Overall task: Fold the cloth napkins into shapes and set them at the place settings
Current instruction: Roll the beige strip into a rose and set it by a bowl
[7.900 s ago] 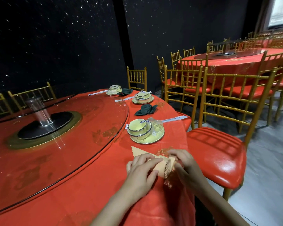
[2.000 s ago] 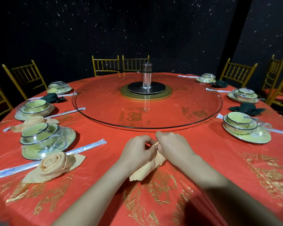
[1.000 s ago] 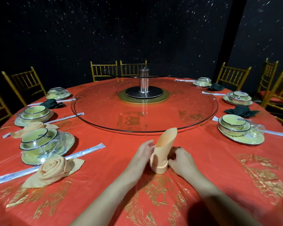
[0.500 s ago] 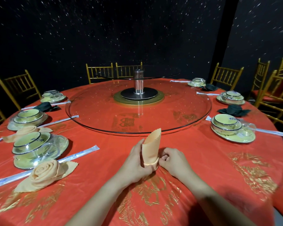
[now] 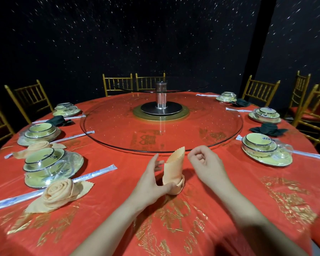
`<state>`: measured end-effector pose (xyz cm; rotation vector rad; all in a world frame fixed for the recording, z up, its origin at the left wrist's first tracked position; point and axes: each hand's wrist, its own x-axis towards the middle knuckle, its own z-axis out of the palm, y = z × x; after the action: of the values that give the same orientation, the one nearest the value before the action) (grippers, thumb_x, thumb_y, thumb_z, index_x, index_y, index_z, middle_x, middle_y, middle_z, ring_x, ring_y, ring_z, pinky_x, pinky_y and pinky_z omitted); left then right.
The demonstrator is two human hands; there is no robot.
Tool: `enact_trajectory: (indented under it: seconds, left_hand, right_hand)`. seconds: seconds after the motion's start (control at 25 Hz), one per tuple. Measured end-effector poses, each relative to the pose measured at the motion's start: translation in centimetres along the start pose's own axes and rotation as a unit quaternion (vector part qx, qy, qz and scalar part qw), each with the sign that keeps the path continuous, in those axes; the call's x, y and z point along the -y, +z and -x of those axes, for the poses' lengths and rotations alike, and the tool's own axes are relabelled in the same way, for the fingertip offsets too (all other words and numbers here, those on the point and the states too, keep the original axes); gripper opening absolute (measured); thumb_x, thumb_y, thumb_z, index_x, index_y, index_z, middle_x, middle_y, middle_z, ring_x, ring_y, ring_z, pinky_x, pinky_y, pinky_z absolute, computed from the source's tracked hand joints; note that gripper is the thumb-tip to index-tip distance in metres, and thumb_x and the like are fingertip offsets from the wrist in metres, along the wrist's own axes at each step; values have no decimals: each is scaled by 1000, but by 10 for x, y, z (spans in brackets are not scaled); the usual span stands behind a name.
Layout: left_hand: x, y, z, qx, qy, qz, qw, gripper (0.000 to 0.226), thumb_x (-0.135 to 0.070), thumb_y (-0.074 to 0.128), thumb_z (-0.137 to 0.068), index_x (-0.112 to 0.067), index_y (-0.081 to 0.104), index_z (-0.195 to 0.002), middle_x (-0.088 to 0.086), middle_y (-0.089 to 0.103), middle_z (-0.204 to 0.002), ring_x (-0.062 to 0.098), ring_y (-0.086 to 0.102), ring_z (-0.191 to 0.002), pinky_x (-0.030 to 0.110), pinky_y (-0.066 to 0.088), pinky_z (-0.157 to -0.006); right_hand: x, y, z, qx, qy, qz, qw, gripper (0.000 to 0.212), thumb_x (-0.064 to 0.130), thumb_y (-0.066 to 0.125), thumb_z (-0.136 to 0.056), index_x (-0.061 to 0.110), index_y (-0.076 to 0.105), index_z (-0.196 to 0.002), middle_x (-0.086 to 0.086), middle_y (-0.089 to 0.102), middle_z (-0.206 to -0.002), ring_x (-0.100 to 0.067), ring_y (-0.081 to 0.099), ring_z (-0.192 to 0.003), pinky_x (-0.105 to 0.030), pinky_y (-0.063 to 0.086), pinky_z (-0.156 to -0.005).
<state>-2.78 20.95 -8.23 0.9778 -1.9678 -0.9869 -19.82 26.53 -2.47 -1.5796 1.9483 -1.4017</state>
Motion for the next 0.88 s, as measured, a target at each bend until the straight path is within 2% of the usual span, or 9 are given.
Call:
enact_trajectory:
  seconds: [0.12,0.24,0.36,0.44,0.52,0.56,0.64,0.72,0.88]
  left_hand:
    - [-17,-4,4,-89,87,-2,992,80,-44,69,-65,-37,28,-134,-18,49,-125,-5,45,-117,10,37,-92]
    - [-37,-4,0,-60,130,-56,988,66,-31,63,-76,-35,30,-133,-16,57,-112,-2,50,-111,16,35,-95]
    - [-46,-4,-2,-52,106,-25,993,52,-15,56,-85,-29,37,-132,-12,65,-98,-5,56,-93,15,39,-87]
    - [-50,-2,-4,-76,63,35,994,44,-29,54,-83,-27,43,-126,-7,68,-85,2,60,-79,21,45,-78]
    - [-58,0,-11,-92,3,49,995,55,-53,60,-71,-29,46,-119,-5,68,-80,11,64,-74,28,49,-75]
    - [-62,0,-15,-88,-24,35,995,59,-55,65,-67,-27,48,-117,-4,67,-79,14,64,-74,30,50,-75]
    - [-68,-1,-18,-83,-59,42,994,46,-35,72,-77,-20,52,-115,-2,64,-76,15,62,-69,30,50,-72]
    - [-67,-7,-18,-95,-77,79,989,32,-11,66,-85,-16,53,-114,0,63,-71,13,60,-66,28,50,-68]
    - [-55,-15,-13,-114,-94,87,985,33,10,51,-84,-20,55,-97,1,57,-65,19,51,-60,25,37,-54]
  right_hand:
    - [25,-2,-3,29,29,65,997,29,47,63,-79,19,56,-76,8,51,-59,-12,50,-60,-28,36,-57]
    - [33,2,-3,42,34,137,989,22,28,62,-77,9,60,-66,-1,49,-54,-21,48,-57,-33,36,-55]
    - [30,2,-3,57,81,-17,995,17,13,69,-77,5,63,-63,-3,56,-48,-8,41,-35,-26,33,-45]
    - [26,3,-2,45,79,-50,995,24,13,77,-72,15,58,-57,3,54,-44,-9,39,-37,-24,29,-43]
    - [23,8,1,35,50,21,998,32,6,75,-69,21,52,-53,8,46,-43,-9,36,-43,-25,28,-46]
    - [24,9,2,41,44,43,997,32,4,73,-67,22,51,-53,8,45,-45,-10,37,-45,-25,30,-47]
    - [23,7,3,71,39,-8,997,30,2,75,-68,22,56,-55,7,50,-47,-9,42,-47,-24,33,-49]
    - [19,1,5,75,66,-122,987,23,2,73,-77,17,62,-63,2,57,-49,-9,51,-45,-19,37,-46]
    - [2,3,11,39,154,-200,967,20,-1,53,-92,16,54,-81,-9,62,-65,-6,61,-46,-17,37,-36]
